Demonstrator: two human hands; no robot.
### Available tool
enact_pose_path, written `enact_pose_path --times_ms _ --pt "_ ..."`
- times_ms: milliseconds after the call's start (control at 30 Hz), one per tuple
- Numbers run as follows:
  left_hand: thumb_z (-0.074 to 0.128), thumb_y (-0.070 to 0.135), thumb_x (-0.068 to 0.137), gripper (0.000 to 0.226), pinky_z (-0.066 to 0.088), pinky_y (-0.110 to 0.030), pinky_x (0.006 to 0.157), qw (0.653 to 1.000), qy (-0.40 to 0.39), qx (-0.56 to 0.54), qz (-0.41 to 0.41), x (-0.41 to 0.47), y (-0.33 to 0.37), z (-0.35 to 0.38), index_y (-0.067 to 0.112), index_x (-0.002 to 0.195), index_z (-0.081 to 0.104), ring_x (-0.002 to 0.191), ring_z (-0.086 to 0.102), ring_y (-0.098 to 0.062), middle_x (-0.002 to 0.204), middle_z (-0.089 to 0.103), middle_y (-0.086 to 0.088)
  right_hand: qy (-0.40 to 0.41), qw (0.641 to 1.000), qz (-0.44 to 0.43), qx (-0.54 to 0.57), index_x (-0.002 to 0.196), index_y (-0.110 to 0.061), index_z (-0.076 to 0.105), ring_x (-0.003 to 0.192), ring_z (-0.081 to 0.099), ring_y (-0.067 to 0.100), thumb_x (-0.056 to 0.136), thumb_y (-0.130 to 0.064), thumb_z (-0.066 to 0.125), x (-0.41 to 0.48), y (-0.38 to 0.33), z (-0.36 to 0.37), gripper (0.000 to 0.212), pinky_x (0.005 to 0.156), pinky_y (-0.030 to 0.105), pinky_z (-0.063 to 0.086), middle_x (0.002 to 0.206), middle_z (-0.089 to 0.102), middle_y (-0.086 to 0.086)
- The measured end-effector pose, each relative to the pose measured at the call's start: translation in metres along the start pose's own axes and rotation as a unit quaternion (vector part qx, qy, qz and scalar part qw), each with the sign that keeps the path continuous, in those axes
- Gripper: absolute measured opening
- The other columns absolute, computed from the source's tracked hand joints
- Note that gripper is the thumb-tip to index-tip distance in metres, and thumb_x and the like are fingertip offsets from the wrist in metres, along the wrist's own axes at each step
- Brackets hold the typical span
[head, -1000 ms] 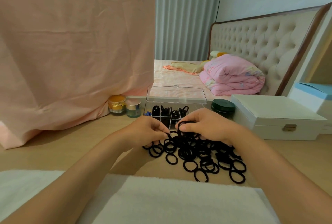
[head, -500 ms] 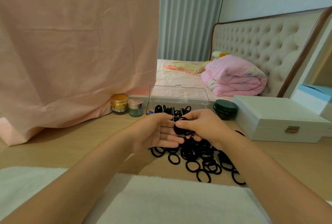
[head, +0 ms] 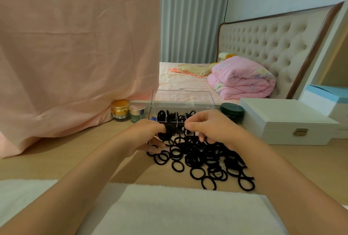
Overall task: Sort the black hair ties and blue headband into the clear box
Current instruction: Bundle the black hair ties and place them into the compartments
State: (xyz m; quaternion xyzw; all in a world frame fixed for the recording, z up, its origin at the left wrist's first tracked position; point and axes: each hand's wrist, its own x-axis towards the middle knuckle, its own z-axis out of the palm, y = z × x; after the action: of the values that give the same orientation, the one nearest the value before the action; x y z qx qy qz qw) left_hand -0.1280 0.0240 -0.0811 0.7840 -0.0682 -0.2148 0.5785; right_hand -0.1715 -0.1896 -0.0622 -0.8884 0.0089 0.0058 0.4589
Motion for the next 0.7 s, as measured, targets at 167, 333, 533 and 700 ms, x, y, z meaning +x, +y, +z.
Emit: enact_pose_path --times_ms 167,333,533,700 --pt "0.059 0.02 0.094 0.012 0.059 -0.031 0.071 0.983 0.066 0.169 0.02 0.004 0.002 -0.01 0.016 0.095 0.071 0.089 0.069 -0.022 0.101 0.07 -0.009 0.004 0.959 -0.102 -0.264 0.114 -0.027 0.076 0.099 0.064 0.0 0.096 -0.029 0.065 -0.001 0.001 0.004 0.021 0.092 0.028 0.053 0.119 0.07 -0.012" --pt "0.06 0.025 0.095 0.013 0.057 -0.033 0.078 0.974 0.054 0.219 0.021 0.006 0.0 -0.013 0.017 0.093 0.07 0.09 0.07 -0.021 0.104 0.071 -0.008 -0.061 0.904 -0.08 -0.416 0.134 -0.03 0.063 0.106 0.06 0.014 0.099 -0.051 0.053 0.0 0.007 0.029 0.043 0.091 0.036 0.055 0.127 0.059 -0.006" --pt "0.064 0.029 0.095 0.014 0.056 -0.025 0.068 0.981 0.03 0.188 0.021 0.007 -0.003 -0.017 0.018 0.098 0.073 0.078 0.068 -0.012 0.103 0.072 -0.006 -0.113 0.904 -0.061 -0.408 0.126 -0.03 0.069 0.099 0.065 0.014 0.095 -0.032 0.066 0.001 0.005 0.025 0.031 0.09 0.036 0.058 0.114 0.069 -0.006" --pt "0.064 0.02 0.096 0.01 0.057 -0.024 0.064 0.987 0.066 0.141 0.036 0.01 -0.006 -0.011 0.014 0.093 0.071 0.076 0.069 -0.012 0.095 0.073 -0.007 -0.07 0.942 -0.076 -0.32 0.103 -0.033 0.078 0.082 0.068 0.006 0.09 -0.033 0.073 -0.003 -0.003 0.012 0.014 0.077 0.029 0.059 0.093 0.072 -0.012"
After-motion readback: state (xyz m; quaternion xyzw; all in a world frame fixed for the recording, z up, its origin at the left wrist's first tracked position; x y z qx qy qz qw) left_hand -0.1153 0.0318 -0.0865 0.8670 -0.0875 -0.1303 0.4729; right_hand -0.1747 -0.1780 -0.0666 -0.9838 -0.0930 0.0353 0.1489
